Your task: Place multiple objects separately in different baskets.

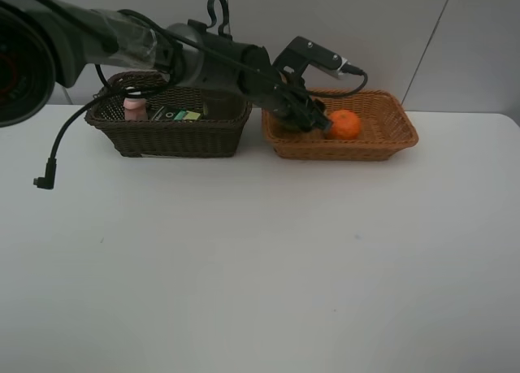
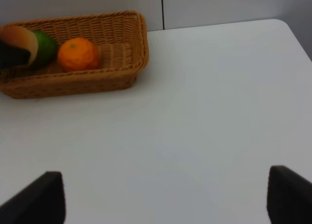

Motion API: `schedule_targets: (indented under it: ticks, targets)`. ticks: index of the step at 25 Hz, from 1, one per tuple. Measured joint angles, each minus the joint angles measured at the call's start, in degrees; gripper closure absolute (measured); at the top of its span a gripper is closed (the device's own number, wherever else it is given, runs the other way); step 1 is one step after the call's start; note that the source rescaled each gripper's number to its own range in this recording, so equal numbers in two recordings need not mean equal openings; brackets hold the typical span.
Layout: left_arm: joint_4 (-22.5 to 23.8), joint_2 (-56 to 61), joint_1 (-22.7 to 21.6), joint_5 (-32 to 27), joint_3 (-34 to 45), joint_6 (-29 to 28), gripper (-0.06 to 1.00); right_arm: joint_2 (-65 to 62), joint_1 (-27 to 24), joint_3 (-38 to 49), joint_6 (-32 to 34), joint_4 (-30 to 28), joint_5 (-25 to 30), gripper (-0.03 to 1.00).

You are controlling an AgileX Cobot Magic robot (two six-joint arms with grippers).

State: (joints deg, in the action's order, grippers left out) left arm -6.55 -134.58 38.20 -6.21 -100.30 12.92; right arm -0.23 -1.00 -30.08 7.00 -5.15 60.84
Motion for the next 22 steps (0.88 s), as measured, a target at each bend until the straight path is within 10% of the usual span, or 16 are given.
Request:
schedule_targets:
  ticks: [13, 22]
  targets:
    - [0.0, 0.2, 0.0, -1.2, 0.0, 0.0, -0.05, 0.0, 0.0, 0.0, 0.0, 0.0, 0.0, 0.30]
    - [-0.9, 9.1, -1.6, -17.3, 0.0, -0.7, -0.05, 0.0, 0.0, 0.0, 0.0, 0.0, 0.0, 0.30]
